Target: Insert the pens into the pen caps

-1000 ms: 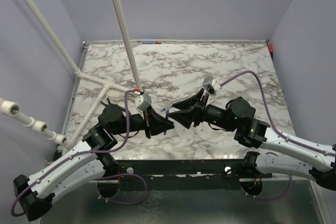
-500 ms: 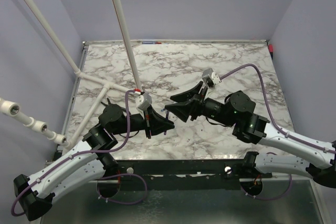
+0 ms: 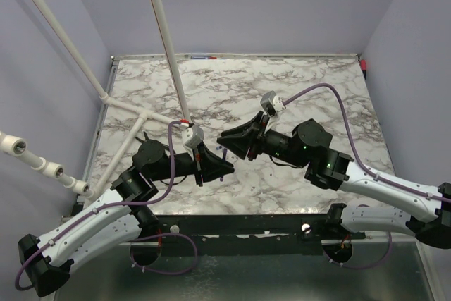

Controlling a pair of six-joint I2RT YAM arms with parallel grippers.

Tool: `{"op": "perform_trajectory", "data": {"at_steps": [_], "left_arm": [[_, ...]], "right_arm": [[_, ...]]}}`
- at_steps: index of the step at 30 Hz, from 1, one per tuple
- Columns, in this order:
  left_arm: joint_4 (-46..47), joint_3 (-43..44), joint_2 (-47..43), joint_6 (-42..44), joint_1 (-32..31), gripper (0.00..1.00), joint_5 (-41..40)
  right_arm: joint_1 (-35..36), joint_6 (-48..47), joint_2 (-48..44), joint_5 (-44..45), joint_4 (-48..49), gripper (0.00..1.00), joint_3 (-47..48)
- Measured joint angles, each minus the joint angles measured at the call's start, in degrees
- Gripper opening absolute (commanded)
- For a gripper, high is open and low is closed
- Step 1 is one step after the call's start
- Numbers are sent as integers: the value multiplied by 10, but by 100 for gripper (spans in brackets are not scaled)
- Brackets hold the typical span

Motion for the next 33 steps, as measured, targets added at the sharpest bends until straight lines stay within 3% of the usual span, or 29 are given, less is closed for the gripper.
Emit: {"op": "perform_trajectory", "data": {"at_steps": [4, 5, 33], "left_arm": [[-1, 0, 0, 0, 0, 0, 0], [0, 0, 0, 0, 0, 0, 0], [-46, 40, 35, 13, -8, 0, 17]], "right_arm": [[0, 1, 3, -4, 1, 2, 0], [0, 3, 3, -5, 1, 1, 0], [-8, 26, -38, -33, 23, 1, -50]]}}
